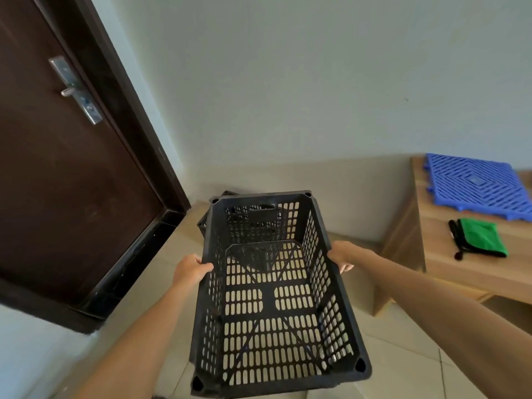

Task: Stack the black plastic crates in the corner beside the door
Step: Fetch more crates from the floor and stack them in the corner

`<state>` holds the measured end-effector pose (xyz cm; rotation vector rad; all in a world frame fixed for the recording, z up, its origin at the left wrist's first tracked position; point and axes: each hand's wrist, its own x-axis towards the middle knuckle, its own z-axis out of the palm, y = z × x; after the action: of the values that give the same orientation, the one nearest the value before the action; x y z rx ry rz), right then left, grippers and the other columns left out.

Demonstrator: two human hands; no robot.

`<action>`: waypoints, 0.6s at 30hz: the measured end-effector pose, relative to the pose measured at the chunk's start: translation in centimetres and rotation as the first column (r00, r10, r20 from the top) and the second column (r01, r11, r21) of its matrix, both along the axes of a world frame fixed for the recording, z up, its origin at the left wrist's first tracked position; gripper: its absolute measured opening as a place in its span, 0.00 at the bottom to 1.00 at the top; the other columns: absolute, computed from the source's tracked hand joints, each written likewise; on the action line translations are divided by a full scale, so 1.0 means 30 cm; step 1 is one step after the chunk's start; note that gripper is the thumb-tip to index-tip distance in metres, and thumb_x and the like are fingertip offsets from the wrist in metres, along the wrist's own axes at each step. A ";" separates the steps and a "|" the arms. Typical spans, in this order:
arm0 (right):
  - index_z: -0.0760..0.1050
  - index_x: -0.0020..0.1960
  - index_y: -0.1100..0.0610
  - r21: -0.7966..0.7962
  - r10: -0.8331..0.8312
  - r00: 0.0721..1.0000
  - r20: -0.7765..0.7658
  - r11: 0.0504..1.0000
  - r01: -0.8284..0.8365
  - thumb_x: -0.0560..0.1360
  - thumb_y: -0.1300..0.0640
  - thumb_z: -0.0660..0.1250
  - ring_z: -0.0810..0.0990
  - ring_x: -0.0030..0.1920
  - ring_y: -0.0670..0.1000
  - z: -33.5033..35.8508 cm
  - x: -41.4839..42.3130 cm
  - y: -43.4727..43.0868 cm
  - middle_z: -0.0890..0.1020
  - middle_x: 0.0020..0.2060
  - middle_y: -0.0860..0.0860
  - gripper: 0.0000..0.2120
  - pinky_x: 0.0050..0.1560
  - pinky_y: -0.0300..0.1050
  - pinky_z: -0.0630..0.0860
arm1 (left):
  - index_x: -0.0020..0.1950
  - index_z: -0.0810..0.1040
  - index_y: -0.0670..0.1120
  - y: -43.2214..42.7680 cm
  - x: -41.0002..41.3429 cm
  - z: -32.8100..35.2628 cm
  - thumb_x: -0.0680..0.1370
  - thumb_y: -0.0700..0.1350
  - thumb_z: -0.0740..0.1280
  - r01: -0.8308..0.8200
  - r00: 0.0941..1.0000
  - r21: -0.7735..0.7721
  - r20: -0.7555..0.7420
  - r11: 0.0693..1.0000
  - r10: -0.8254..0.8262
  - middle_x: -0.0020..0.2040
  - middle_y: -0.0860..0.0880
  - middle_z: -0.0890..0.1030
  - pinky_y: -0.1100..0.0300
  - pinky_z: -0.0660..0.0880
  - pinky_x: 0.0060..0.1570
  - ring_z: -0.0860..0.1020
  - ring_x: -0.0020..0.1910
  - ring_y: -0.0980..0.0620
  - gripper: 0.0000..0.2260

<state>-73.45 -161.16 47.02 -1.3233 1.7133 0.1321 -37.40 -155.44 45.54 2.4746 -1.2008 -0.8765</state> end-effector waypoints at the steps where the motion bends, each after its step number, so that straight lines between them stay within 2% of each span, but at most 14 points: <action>1: 0.72 0.46 0.60 0.015 0.012 1.000 0.014 1.000 -0.012 0.81 0.56 0.57 0.80 0.35 0.51 -0.010 0.003 -0.079 0.78 0.38 0.54 0.10 0.23 0.37 0.74 | 0.46 0.76 0.44 -0.068 0.000 -0.007 0.74 0.47 0.72 -0.017 1.000 0.010 0.001 1.000 0.017 0.45 0.45 0.81 0.50 0.78 0.52 0.79 0.46 0.47 0.08; 5: 0.72 0.47 0.60 0.087 0.038 0.998 0.052 0.995 -0.042 0.81 0.58 0.55 0.82 0.38 0.52 -0.035 0.015 -0.391 0.82 0.45 0.57 0.10 0.24 0.39 0.77 | 0.46 0.78 0.41 -0.330 0.012 -0.014 0.74 0.45 0.72 -0.055 0.998 0.053 -0.001 0.997 0.055 0.45 0.43 0.82 0.49 0.76 0.53 0.80 0.47 0.45 0.08; 8: 0.73 0.57 0.64 0.121 -0.012 0.994 0.109 0.993 -0.001 0.81 0.62 0.55 0.82 0.52 0.60 -0.045 0.039 -0.613 0.81 0.49 0.59 0.10 0.36 0.46 0.82 | 0.50 0.78 0.42 -0.495 0.022 -0.003 0.75 0.47 0.71 -0.058 0.998 0.070 0.009 0.996 0.057 0.48 0.43 0.82 0.50 0.75 0.51 0.80 0.49 0.45 0.09; 9: 0.72 0.60 0.65 0.124 -0.012 0.995 0.101 0.992 -0.001 0.81 0.62 0.55 0.81 0.55 0.62 -0.044 0.050 -0.675 0.80 0.52 0.61 0.12 0.37 0.47 0.82 | 0.50 0.78 0.43 -0.539 0.029 0.000 0.75 0.47 0.71 -0.063 0.998 0.073 0.013 0.995 0.062 0.48 0.44 0.81 0.51 0.74 0.50 0.80 0.49 0.46 0.09; 12: 0.70 0.63 0.67 0.102 0.042 0.997 0.067 0.994 -0.049 0.81 0.62 0.54 0.81 0.55 0.62 -0.052 0.107 -0.851 0.79 0.57 0.63 0.14 0.30 0.44 0.79 | 0.51 0.78 0.43 -0.649 0.060 -0.013 0.75 0.46 0.71 -0.095 0.995 0.081 0.009 0.992 0.094 0.47 0.45 0.81 0.53 0.73 0.47 0.79 0.48 0.47 0.09; 16: 0.70 0.64 0.67 0.094 0.083 0.997 0.009 0.992 -0.083 0.81 0.62 0.54 0.81 0.56 0.62 -0.091 0.210 -1.069 0.78 0.59 0.63 0.15 0.32 0.43 0.79 | 0.52 0.78 0.41 -0.803 0.140 -0.074 0.75 0.44 0.71 -0.144 0.989 0.074 -0.021 0.987 0.146 0.48 0.43 0.81 0.51 0.75 0.50 0.79 0.49 0.46 0.09; 18: 0.70 0.65 0.66 0.098 0.114 0.993 -0.011 0.989 -0.112 0.81 0.62 0.54 0.80 0.57 0.62 -0.115 0.271 -1.176 0.78 0.60 0.63 0.15 0.39 0.46 0.82 | 0.50 0.77 0.41 -0.886 0.189 -0.110 0.75 0.43 0.72 -0.144 0.989 0.093 -0.030 0.985 0.147 0.47 0.43 0.80 0.52 0.74 0.48 0.78 0.47 0.46 0.08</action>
<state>-65.32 -196.46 43.56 -1.3498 1.6253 0.2894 -31.75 -182.01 42.25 2.5673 -0.9743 -0.9516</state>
